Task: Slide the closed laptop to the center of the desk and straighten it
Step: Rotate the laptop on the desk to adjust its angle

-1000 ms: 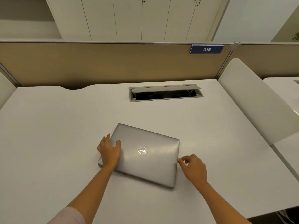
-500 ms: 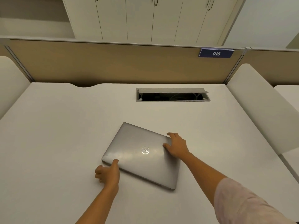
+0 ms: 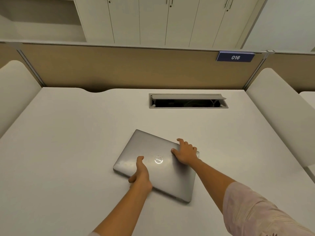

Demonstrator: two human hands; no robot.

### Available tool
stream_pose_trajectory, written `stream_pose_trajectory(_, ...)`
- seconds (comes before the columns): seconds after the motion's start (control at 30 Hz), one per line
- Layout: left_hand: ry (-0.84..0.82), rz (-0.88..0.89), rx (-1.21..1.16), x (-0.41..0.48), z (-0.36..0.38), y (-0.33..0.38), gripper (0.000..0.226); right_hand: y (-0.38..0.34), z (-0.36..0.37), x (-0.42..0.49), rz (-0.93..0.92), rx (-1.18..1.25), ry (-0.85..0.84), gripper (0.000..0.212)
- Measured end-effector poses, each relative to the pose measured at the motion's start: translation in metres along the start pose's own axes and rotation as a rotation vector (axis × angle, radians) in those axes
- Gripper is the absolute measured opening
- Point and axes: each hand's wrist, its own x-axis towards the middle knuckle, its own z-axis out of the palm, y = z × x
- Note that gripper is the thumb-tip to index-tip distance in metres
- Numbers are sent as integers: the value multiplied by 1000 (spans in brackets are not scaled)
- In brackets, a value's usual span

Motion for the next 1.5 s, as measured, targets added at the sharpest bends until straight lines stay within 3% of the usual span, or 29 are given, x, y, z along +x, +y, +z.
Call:
stream_pose_trajectory(0.27, 51, 167, 83, 18, 13, 12, 71, 5, 0, -16, 121, 56, 3, 52)
stream_pose_trajectory(0.57, 36, 353, 480, 37, 25, 49, 94, 6, 19, -54, 280, 228, 47, 41)
stream_pose_trajectory(0.87, -41, 490, 743, 46, 35, 83, 96, -8, 33, -70, 288, 324, -104, 41)
stream_pose_trajectory(1.17, -118, 566, 821, 42, 37, 93, 94, -27, 27, -81, 447, 677, -339, 14)
stream_pose_trajectory(1.3, -171, 578, 812, 39, 39, 102, 97, -37, 37, -81, 487, 800, -428, 19)
stream_pose_trajectory(1.5, -204, 591, 831, 37, 35, 100, 91, -37, 27, -80, 448, 787, -523, 27)
